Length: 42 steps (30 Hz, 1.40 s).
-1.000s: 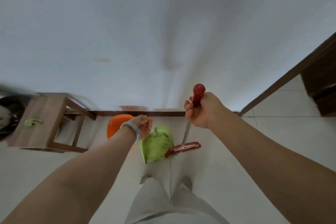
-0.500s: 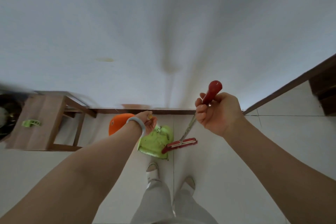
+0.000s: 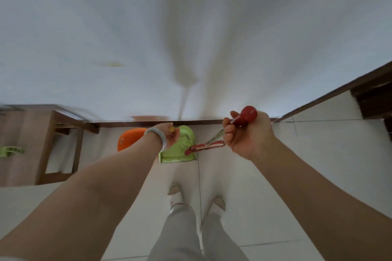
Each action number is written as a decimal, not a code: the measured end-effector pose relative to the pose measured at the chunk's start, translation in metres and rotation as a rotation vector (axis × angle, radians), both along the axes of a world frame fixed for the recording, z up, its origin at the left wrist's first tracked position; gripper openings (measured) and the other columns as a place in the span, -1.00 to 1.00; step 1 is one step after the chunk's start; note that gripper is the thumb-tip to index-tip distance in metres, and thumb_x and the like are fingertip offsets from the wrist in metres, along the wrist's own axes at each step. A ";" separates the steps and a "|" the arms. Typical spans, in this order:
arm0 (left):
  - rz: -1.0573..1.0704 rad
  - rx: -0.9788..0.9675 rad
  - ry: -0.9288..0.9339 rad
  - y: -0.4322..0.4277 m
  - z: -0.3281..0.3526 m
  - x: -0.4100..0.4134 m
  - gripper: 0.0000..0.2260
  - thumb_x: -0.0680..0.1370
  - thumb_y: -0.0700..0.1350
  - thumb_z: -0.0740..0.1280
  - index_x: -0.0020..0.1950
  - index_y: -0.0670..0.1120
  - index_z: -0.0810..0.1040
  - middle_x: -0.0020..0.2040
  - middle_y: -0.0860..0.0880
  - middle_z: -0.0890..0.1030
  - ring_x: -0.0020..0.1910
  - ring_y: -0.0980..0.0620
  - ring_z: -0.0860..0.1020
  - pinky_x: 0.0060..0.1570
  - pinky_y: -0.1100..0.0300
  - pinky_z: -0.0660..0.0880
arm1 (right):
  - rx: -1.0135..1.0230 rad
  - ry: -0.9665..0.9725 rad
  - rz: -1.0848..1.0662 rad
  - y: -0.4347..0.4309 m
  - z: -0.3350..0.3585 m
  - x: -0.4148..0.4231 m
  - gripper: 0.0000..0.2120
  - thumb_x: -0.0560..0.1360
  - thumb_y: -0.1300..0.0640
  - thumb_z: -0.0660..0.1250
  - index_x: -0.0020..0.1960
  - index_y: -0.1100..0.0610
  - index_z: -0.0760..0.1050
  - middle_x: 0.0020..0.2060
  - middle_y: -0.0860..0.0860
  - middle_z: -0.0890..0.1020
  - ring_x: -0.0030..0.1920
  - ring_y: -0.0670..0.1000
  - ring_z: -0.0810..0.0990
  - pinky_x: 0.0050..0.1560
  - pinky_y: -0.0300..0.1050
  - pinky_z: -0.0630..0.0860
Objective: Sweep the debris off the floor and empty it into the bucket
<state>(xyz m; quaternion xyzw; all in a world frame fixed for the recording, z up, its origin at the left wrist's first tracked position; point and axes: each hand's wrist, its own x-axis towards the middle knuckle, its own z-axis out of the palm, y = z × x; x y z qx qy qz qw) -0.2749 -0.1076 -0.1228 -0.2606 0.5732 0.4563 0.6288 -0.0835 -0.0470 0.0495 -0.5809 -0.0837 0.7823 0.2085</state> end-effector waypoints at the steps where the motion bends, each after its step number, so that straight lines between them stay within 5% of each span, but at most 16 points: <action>1: -0.007 0.004 0.004 0.001 -0.003 -0.003 -0.77 0.63 -0.15 0.19 -0.19 -0.22 0.37 -0.33 -0.05 0.38 -0.35 0.05 0.47 -0.58 0.28 0.54 | -0.006 -0.009 -0.004 0.001 -0.001 -0.004 -0.89 0.34 0.19 0.10 -0.23 0.13 0.40 -0.42 0.11 0.50 -0.62 -0.01 0.40 -0.56 -0.34 0.34; 16: -0.277 0.030 0.195 0.005 0.000 -0.022 -0.91 0.57 -0.14 0.30 -0.05 -0.16 0.50 -0.29 -0.06 0.52 -0.34 0.07 0.53 -0.49 0.26 0.56 | -0.048 -0.071 0.025 0.018 -0.019 -0.073 -0.79 0.50 0.16 -0.01 -0.22 0.15 0.34 -0.37 0.11 0.50 -0.61 -0.02 0.42 -0.54 -0.35 0.33; 29: -0.160 -0.028 0.231 -0.031 0.006 -0.072 -0.91 0.57 -0.18 0.30 -0.12 -0.15 0.49 -0.26 -0.09 0.55 -0.30 0.04 0.52 -0.47 0.28 0.58 | 0.023 0.085 0.003 0.048 -0.077 -0.116 -0.79 0.49 0.19 -0.02 -0.15 0.14 0.38 -0.28 0.16 0.59 -0.50 0.04 0.53 -0.44 -0.25 0.43; 34: -0.143 -0.012 0.244 -0.032 0.018 -0.077 -0.91 0.57 -0.21 0.29 -0.13 -0.13 0.48 -0.27 -0.08 0.53 -0.30 0.04 0.52 -0.36 0.25 0.57 | 0.018 0.079 0.024 0.053 -0.073 -0.127 -0.74 0.58 0.01 0.03 -0.16 0.13 0.34 -0.27 0.16 0.59 -0.51 0.04 0.54 -0.43 -0.28 0.46; 39: -0.154 0.031 0.249 -0.022 0.032 -0.076 -0.96 0.57 -0.22 0.30 -0.08 -0.13 0.50 -0.24 -0.09 0.57 -0.28 0.03 0.55 -0.41 0.24 0.59 | 0.045 0.079 0.055 0.059 -0.063 -0.130 -0.60 0.62 -0.08 0.05 0.39 0.07 0.15 -0.19 0.20 0.60 -0.42 0.05 0.52 -0.41 -0.21 0.48; 42: -0.171 0.062 0.247 -0.015 0.044 -0.073 -0.99 0.56 -0.23 0.31 -0.05 -0.14 0.50 -0.24 -0.09 0.57 -0.28 0.03 0.55 -0.44 0.25 0.60 | 0.077 0.072 0.057 0.059 -0.049 -0.131 -0.47 0.63 -0.09 0.07 0.52 0.06 0.03 -0.15 0.22 0.62 -0.46 0.05 0.54 -0.42 -0.22 0.49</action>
